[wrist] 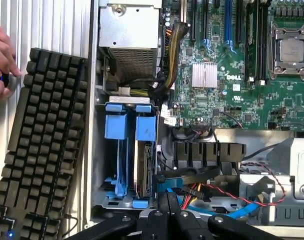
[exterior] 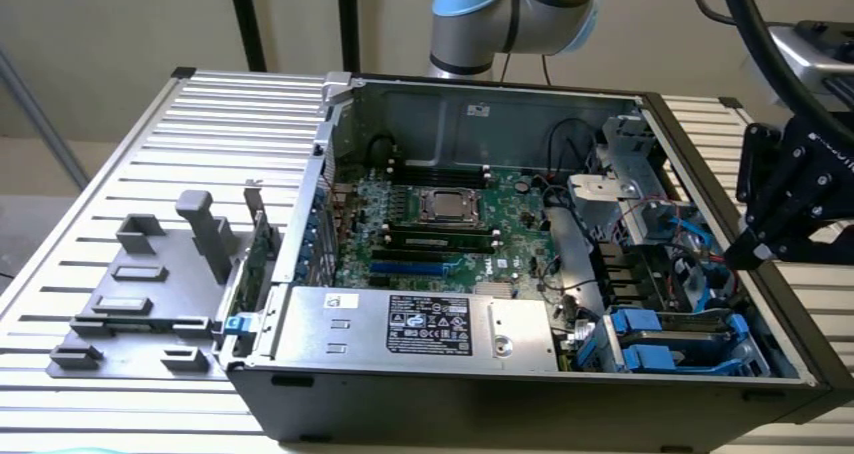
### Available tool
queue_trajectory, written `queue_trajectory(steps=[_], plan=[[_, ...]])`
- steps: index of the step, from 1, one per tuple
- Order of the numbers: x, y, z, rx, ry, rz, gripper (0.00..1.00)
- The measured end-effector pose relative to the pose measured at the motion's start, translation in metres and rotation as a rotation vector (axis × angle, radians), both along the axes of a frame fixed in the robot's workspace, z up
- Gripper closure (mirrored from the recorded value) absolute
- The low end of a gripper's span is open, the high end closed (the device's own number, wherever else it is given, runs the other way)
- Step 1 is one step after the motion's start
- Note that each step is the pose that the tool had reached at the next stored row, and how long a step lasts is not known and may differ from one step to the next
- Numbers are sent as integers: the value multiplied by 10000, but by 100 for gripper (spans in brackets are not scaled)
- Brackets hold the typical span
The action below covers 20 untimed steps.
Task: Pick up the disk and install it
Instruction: 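Insert the disk into the insertion slot, then insert the first disk wire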
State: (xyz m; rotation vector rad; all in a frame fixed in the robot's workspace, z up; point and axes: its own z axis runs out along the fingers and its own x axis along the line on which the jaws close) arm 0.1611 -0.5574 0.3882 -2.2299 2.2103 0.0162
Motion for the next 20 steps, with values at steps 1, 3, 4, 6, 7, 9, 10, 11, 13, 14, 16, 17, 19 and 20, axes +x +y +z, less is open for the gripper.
queue_trajectory(steps=[1,3,4,6,7,9,10,11,13,14,16,17,19,20], plan=[[1,6,-15,-25,-12,29,87],[0,16,-41,-84,-36,87,87],[0,22,-55,-115,-46,114,87],[0,34,-87,-167,-63,162,87],[0,39,-104,-185,-71,180,87],[-1,49,-135,-221,-90,208,87],[-3,53,-151,-235,-102,218,87],[-7,57,-167,-246,-115,225,87],[-15,67,-195,-275,-150,235,85],[-18,73,-210,-287,-172,241,79],[-25,93,-235,-314,-224,253,73],[-28,106,-248,-328,-255,262,67],[-47,117,-258,-341,-294,290,60],[-61,119,-260,-346,-299,307,60]])
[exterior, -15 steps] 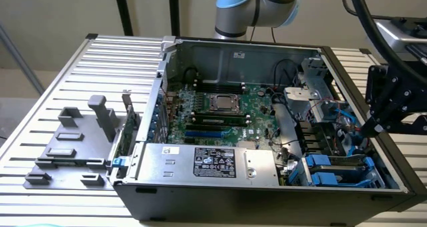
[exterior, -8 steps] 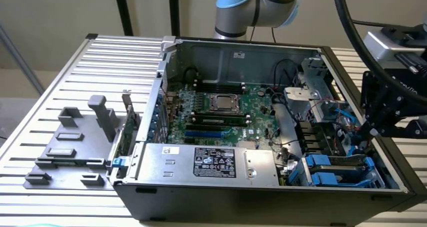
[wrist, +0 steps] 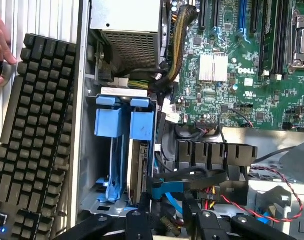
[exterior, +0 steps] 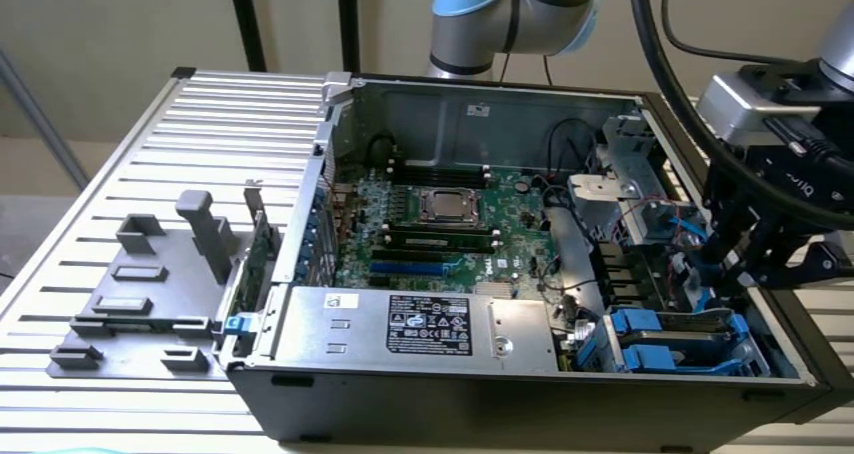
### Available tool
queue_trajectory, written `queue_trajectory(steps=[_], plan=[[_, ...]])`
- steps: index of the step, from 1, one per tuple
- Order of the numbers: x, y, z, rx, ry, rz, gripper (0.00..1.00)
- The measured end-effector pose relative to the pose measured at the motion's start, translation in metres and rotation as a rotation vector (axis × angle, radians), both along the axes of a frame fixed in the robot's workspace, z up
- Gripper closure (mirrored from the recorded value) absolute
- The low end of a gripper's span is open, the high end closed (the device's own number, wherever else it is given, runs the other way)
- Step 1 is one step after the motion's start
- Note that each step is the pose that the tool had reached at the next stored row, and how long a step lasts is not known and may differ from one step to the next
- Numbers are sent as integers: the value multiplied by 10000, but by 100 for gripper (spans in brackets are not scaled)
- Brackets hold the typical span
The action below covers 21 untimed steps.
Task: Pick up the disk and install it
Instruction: 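Insert the first disk wire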
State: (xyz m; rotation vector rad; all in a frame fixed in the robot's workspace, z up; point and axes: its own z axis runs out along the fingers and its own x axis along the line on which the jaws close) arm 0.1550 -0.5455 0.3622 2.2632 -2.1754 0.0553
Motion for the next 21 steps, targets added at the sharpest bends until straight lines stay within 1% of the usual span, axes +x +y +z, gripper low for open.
queue_trajectory(steps=[6,9,13,15,17,19,21], plan=[[-121,1,0,-19,-5,78,60],[-184,0,9,-24,-19,100,60],[-181,-4,34,-31,-18,120,60],[-144,-16,37,-32,-13,136,60],[-112,-40,37,-31,-10,148,60],[-97,-84,37,-32,-8,150,60],[-97,-186,40,-41,-8,150,60]])
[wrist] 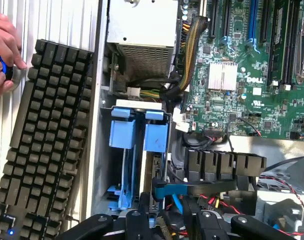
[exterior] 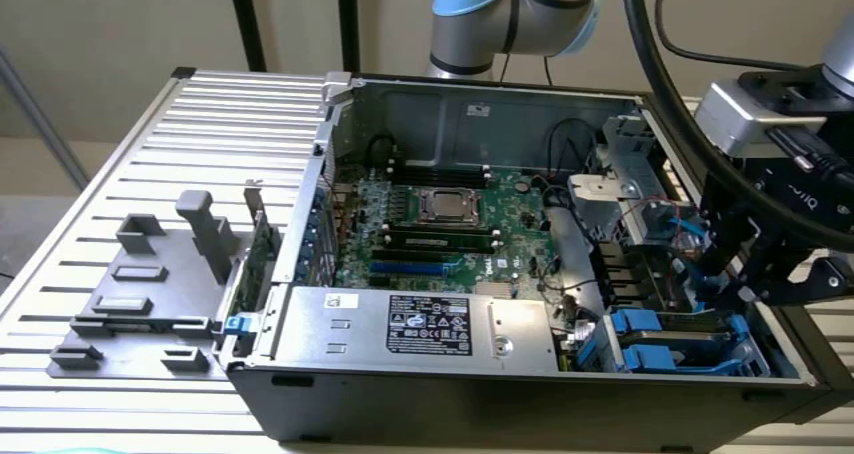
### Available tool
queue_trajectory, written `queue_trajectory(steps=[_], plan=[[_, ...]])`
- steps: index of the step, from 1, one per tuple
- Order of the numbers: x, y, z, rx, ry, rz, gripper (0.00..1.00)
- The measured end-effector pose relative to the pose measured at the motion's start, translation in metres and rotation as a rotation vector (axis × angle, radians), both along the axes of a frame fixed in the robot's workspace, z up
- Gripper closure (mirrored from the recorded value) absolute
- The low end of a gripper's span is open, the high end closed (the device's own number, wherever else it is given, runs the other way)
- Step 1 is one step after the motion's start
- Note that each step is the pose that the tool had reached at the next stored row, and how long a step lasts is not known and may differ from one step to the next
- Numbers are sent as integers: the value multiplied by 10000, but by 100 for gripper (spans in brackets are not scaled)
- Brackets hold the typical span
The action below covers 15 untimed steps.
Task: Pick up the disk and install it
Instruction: 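Insert the first disk wire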
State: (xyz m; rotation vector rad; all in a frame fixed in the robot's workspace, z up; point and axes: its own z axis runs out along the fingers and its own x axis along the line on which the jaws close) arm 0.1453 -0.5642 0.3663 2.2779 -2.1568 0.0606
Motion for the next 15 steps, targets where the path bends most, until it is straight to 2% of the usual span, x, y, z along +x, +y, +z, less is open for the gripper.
queue_trajectory(steps=[1,4,8,15], plan=[[0,-22,1,-6,0,5,60],[21,-34,1,-5,0,77,60],[120,-45,-3,-5,1,178,60],[125,-51,-5,-5,1,230,60]])
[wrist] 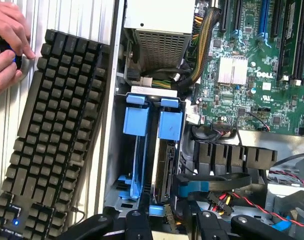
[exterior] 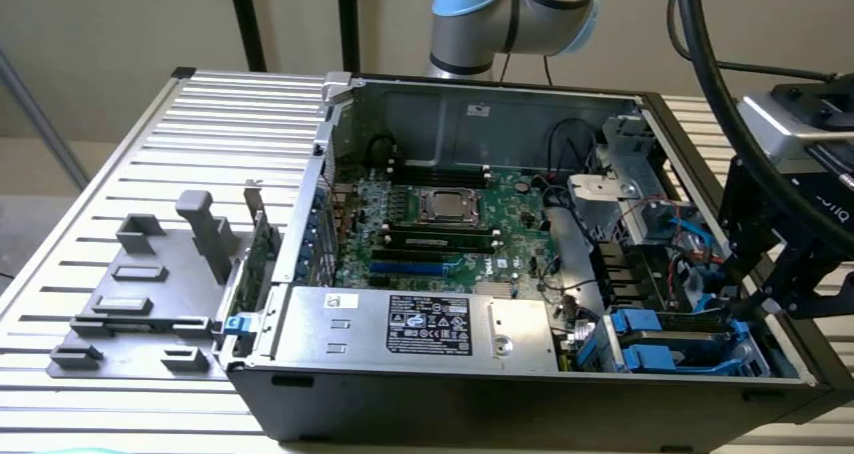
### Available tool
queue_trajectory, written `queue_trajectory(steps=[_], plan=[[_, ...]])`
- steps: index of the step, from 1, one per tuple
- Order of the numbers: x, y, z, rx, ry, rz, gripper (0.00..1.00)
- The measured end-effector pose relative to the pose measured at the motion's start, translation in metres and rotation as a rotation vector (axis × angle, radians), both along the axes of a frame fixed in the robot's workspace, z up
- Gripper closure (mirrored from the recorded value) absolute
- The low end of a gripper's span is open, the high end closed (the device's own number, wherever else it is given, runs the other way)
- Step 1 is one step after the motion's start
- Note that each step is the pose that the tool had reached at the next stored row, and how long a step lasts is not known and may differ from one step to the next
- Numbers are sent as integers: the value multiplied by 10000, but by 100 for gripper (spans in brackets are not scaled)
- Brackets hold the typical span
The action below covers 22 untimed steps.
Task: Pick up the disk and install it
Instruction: 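Insert the first disk wire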
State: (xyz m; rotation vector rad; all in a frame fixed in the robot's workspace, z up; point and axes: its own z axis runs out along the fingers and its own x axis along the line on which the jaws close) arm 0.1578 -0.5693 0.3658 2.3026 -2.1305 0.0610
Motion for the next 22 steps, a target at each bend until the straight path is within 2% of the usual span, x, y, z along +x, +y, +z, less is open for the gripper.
queue_trajectory(steps=[6,10,12,16,18,20,22], plan=[[0,-2,-18,12,0,0,60],[0,-4,-45,53,2,0,60],[0,-12,-57,123,2,0,60],[8,-82,-87,407,2,-1,60],[12,-113,-100,570,2,-1,60],[14,-126,-108,809,2,0,60],[15,-140,-118,1007,3,2,60]])
